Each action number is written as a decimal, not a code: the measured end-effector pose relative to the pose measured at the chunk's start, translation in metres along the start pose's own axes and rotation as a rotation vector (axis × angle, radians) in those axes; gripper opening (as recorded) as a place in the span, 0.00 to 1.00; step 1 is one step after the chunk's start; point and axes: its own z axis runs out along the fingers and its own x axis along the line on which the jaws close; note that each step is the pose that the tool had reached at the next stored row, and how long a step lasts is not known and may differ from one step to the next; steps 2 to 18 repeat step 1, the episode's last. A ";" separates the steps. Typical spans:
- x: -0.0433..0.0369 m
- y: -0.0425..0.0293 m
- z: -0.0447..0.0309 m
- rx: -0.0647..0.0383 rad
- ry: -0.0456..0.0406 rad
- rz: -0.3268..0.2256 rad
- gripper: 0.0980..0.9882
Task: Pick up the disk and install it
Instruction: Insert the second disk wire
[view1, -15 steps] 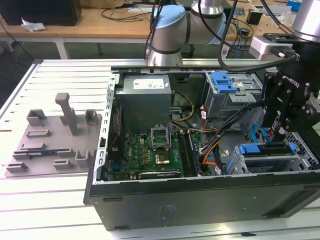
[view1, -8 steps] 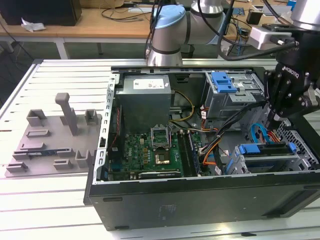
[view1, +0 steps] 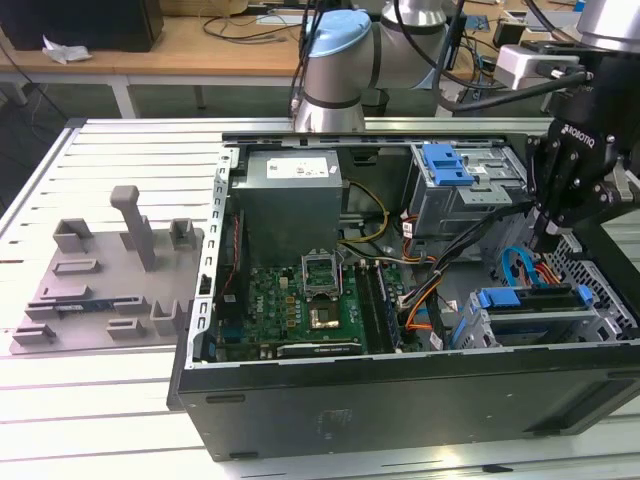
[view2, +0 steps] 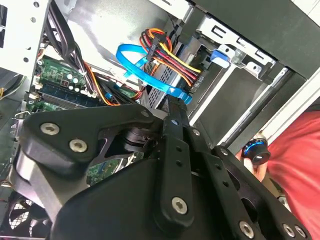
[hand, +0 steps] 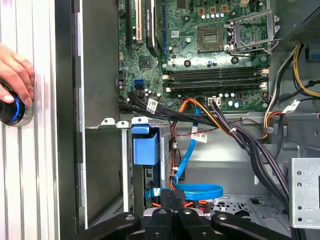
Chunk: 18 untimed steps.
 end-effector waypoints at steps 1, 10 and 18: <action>0.0000 0.0000 0.0000 0.000 0.0000 0.000 0.01; 0.0000 0.0000 0.0000 0.000 0.0000 0.000 0.01; 0.0000 0.0000 0.0000 0.000 0.0000 0.000 0.01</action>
